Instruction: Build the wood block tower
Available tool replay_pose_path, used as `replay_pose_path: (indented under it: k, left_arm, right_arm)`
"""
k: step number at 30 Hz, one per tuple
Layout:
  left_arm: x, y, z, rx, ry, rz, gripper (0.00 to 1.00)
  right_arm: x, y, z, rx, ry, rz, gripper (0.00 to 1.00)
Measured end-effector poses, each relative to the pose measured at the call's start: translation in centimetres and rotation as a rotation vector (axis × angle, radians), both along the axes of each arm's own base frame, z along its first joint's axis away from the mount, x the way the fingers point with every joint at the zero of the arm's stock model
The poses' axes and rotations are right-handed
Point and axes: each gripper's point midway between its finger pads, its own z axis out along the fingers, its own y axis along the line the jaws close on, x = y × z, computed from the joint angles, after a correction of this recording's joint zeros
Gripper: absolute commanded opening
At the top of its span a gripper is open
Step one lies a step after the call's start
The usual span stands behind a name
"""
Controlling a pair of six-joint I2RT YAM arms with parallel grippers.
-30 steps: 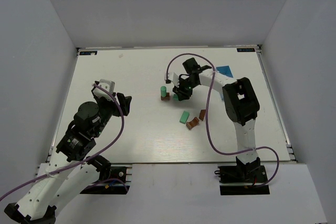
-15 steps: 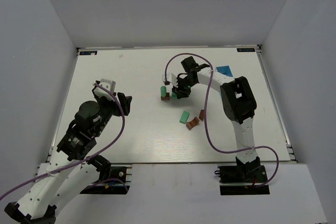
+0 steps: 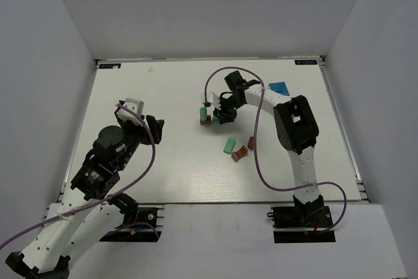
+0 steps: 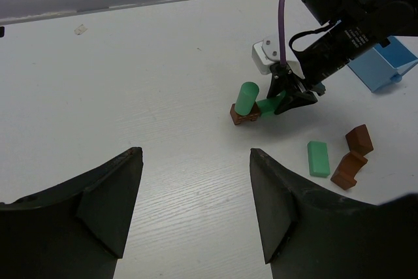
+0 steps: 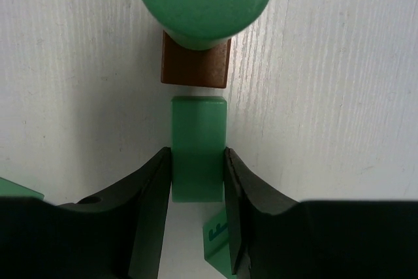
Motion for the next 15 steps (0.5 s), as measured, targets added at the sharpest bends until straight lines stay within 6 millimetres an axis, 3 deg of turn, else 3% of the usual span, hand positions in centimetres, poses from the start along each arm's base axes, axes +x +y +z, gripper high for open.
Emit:
replay_pose_path:
  k: [15]
  left_arm:
    - [0.0, 0.0, -0.01, 0.0, 0.0, 0.0, 0.77]
  right_arm:
    - [-0.52, 0.63, 0.02, 0.005, 0.018, -0.01, 0.0]
